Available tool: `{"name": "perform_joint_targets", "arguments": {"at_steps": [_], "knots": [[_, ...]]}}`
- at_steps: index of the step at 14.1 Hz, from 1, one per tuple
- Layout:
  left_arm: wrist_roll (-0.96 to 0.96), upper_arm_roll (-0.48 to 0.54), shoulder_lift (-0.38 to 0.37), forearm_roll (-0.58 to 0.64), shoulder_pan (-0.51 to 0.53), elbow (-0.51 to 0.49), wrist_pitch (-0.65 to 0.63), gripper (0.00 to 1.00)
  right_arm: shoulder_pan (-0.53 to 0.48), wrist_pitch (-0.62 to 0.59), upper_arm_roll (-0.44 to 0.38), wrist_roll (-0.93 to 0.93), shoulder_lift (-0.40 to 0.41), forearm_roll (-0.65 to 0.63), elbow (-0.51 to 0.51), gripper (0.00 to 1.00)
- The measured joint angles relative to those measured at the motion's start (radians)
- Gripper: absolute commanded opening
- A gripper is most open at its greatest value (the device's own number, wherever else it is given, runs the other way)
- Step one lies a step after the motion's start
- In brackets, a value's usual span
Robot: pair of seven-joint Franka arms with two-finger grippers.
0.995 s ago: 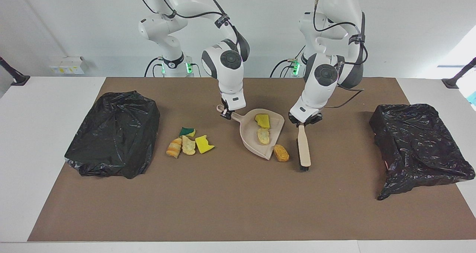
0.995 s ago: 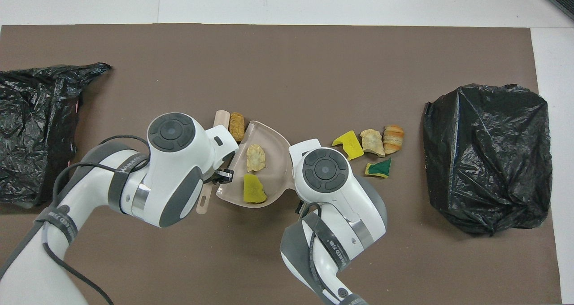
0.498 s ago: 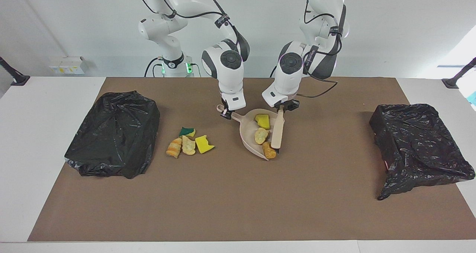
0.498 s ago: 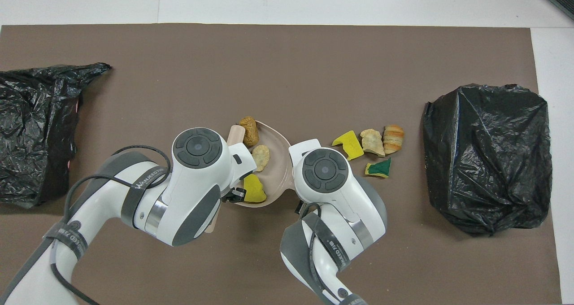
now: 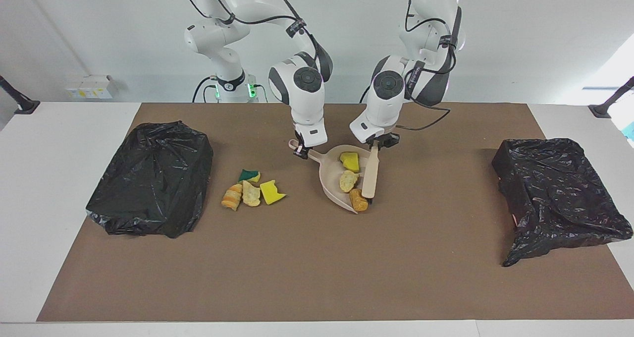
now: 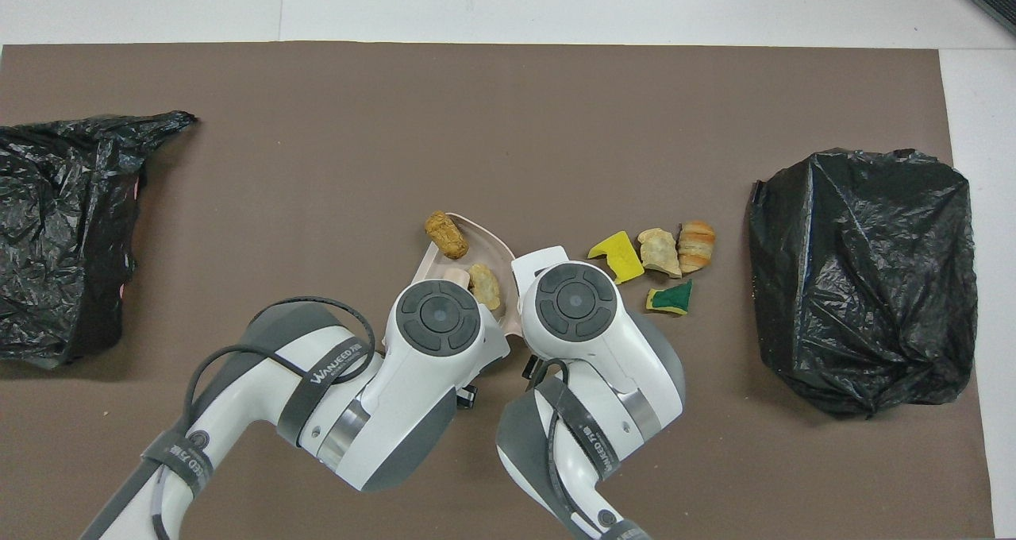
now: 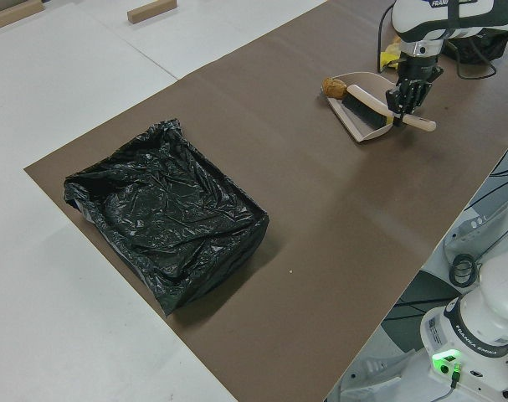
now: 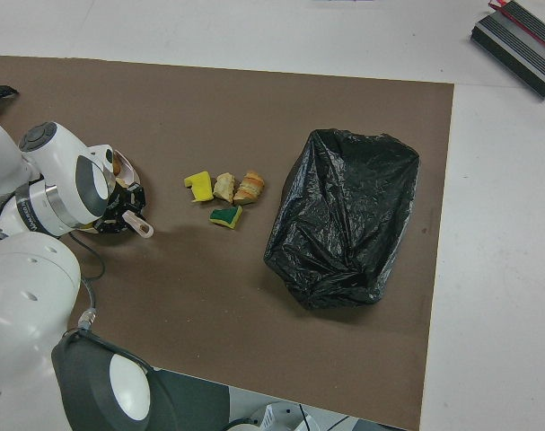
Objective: Sweep and dump trash in bin
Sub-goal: 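Sweep the bread and sponge pieces into the dustpan with the left gripper, then lift the loaded dustpan with the right gripper toward the black bag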
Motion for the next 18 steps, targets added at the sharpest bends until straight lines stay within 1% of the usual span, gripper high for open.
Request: {"name": "perform_joint_targets", "arguments": {"at_steps": [3, 7, 11, 14, 16, 18], "knots": [[-0.003, 0.022, -0.011, 0.034, 0.019, 0.008, -0.009, 0.0, 0.0, 0.0, 0.0, 0.0, 0.0, 0.0, 0.0, 0.0], [0.005, 0.039, -0.031, 0.085, 0.122, 0.062, -0.036, 0.0, 0.0, 0.0, 0.0, 0.0, 0.0, 0.0, 0.0, 0.0], [-0.032, 0.045, -0.027, 0.091, 0.229, 0.072, -0.012, 0.0, 0.0, 0.0, 0.0, 0.0, 0.0, 0.0, 0.0, 0.0], [-0.065, 0.048, -0.023, 0.091, 0.295, 0.045, 0.021, 0.0, 0.0, 0.0, 0.0, 0.016, 0.0, 0.0, -0.001, 0.0], [-0.082, 0.048, -0.024, 0.08, 0.314, 0.013, 0.056, 0.0, -0.001, 0.006, -0.001, 0.033, -0.002, 0.0, 0.001, 0.0], [-0.096, 0.048, -0.026, 0.05, 0.325, -0.012, 0.1, 0.0, -0.018, 0.039, -0.008, 0.037, -0.016, 0.0, 0.004, 0.0]]}}
